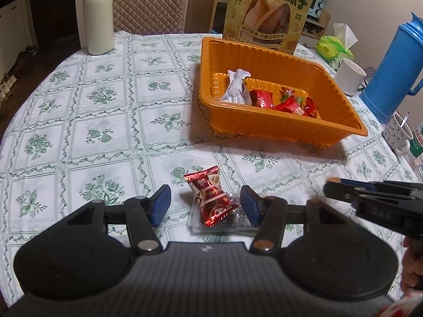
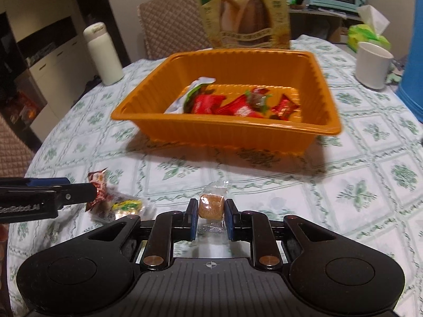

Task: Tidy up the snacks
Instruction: 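Grasp the red-and-white wrapped candy with the left gripper while the right holds the caramel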

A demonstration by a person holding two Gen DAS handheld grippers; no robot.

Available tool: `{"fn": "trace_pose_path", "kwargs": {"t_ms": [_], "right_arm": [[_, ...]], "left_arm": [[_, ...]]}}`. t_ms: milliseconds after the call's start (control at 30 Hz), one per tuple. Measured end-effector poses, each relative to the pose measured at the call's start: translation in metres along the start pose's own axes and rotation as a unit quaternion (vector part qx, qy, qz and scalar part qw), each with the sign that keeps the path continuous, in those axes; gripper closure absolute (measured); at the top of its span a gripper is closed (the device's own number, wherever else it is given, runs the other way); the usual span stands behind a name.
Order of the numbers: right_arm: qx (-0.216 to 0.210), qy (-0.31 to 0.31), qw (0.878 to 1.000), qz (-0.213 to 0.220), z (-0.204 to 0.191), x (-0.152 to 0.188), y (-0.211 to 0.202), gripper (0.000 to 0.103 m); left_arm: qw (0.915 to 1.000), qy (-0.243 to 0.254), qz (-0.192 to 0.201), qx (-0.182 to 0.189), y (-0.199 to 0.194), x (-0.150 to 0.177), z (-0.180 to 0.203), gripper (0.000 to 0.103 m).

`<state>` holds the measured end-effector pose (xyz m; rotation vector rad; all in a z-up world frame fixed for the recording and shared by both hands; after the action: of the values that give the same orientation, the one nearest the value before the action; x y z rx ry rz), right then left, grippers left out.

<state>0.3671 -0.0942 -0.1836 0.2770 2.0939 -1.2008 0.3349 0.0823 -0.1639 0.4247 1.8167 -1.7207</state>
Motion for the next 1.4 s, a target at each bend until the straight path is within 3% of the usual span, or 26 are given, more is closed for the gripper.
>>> {"fn": "trace_pose_path", "kwargs": {"t_ms": [300, 433, 900, 1400], "right_arm": [[0.013, 0.025, 1.0, 0.011, 0.017, 0.0, -0.017, 0.082], [0.014, 0.031, 0.999, 0.013, 0.021, 0.001, -0.021, 0.082], [0.002, 0.027, 0.999, 0.026, 0.019, -0.008, -0.03, 0.082], [-0.021, 0.003, 0.998, 0.063, 0.012, -0.054, -0.04, 0.082]], "left_arm": [[0.9998, 0.002, -0.017, 0.009, 0.015, 0.002, 0.004, 0.062], [0.9996, 0.004, -0.02, 0.018, 0.016, 0.003, 0.006, 0.081], [0.9998, 0.018, 0.004, 0.012, -0.003, -0.011, -0.001, 0.081], [0.9966, 0.041, 0.066, 0.026, -0.024, -0.074, 0.016, 0.081]]}}
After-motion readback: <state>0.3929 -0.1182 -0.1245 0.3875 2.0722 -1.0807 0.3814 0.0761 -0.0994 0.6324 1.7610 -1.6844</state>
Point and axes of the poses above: each gripper's, at about its wrist camera, not at the fingertips, and y roughly the way its jaws point, z to its right, x to its underside, the point moved 7 cm from there along y, roughly the way its jaws point, and after that the axes turned 10 degrees about -x, right-handed, at the moved point
